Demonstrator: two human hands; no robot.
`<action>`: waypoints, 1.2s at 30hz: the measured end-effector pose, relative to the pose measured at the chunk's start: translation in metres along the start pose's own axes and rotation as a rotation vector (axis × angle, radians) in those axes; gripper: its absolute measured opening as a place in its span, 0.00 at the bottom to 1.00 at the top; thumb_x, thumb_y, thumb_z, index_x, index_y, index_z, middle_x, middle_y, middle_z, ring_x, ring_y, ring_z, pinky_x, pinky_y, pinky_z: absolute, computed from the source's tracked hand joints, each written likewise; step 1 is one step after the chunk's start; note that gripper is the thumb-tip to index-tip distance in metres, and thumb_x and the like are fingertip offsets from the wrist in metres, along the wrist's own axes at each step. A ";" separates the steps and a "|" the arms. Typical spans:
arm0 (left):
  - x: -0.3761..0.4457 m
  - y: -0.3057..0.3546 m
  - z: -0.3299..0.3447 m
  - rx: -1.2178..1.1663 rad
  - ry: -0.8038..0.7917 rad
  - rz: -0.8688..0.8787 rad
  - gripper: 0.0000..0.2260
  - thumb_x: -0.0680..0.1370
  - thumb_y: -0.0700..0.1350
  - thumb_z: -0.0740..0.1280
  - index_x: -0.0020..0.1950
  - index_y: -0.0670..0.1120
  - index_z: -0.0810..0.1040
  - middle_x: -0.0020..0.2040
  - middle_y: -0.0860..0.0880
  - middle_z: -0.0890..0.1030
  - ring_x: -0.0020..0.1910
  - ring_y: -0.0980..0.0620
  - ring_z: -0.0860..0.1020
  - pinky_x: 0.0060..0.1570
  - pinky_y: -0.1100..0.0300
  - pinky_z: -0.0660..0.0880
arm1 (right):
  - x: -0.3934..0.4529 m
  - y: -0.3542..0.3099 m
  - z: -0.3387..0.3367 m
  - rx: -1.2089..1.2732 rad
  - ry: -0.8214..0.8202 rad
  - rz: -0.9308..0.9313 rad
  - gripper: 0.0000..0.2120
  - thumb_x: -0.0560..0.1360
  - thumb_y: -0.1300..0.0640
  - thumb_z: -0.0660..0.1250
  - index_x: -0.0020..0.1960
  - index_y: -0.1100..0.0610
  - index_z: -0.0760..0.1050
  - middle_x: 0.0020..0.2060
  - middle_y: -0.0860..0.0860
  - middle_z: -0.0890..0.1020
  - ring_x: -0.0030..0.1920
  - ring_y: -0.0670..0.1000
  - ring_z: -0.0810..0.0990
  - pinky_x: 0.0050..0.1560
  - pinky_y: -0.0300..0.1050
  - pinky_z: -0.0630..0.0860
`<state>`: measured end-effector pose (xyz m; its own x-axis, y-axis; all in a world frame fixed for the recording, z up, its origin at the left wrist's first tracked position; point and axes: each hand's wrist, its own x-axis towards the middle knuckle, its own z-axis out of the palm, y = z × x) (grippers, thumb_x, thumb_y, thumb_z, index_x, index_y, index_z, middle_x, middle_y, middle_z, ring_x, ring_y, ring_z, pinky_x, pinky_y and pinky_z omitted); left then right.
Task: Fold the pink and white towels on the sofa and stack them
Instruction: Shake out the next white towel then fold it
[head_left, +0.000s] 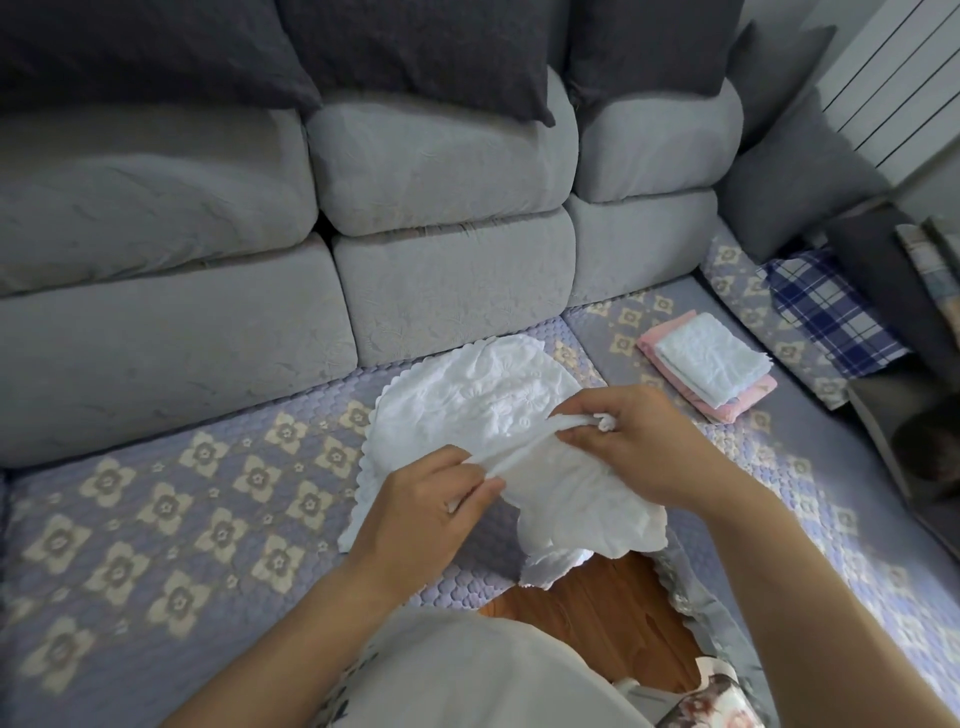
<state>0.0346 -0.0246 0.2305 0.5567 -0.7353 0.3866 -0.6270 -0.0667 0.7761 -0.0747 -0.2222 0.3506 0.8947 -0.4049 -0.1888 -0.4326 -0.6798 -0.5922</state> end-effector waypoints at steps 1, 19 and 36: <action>-0.001 -0.001 -0.002 0.054 0.056 0.058 0.13 0.82 0.49 0.67 0.45 0.43 0.86 0.44 0.51 0.82 0.40 0.57 0.80 0.42 0.64 0.79 | -0.001 -0.001 0.000 0.028 0.009 -0.004 0.06 0.78 0.55 0.70 0.52 0.47 0.84 0.48 0.37 0.85 0.51 0.37 0.81 0.51 0.30 0.73; 0.020 0.035 -0.017 -0.501 -0.071 -0.351 0.05 0.82 0.38 0.66 0.50 0.48 0.74 0.37 0.52 0.76 0.35 0.53 0.73 0.37 0.57 0.71 | -0.006 0.004 -0.003 -0.066 -0.008 0.114 0.13 0.76 0.59 0.72 0.43 0.41 0.75 0.61 0.37 0.80 0.60 0.39 0.78 0.50 0.32 0.71; 0.051 0.030 0.014 -0.214 -0.003 -0.386 0.18 0.76 0.52 0.73 0.52 0.59 0.62 0.50 0.58 0.74 0.45 0.59 0.77 0.40 0.59 0.77 | 0.022 -0.078 -0.068 0.248 0.456 -0.068 0.08 0.77 0.54 0.71 0.43 0.58 0.82 0.37 0.61 0.81 0.33 0.51 0.77 0.34 0.53 0.77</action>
<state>0.0372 -0.0735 0.2666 0.7259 -0.6862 0.0470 -0.2463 -0.1955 0.9493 -0.0285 -0.2197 0.4462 0.7563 -0.6278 0.1843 -0.2864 -0.5709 -0.7695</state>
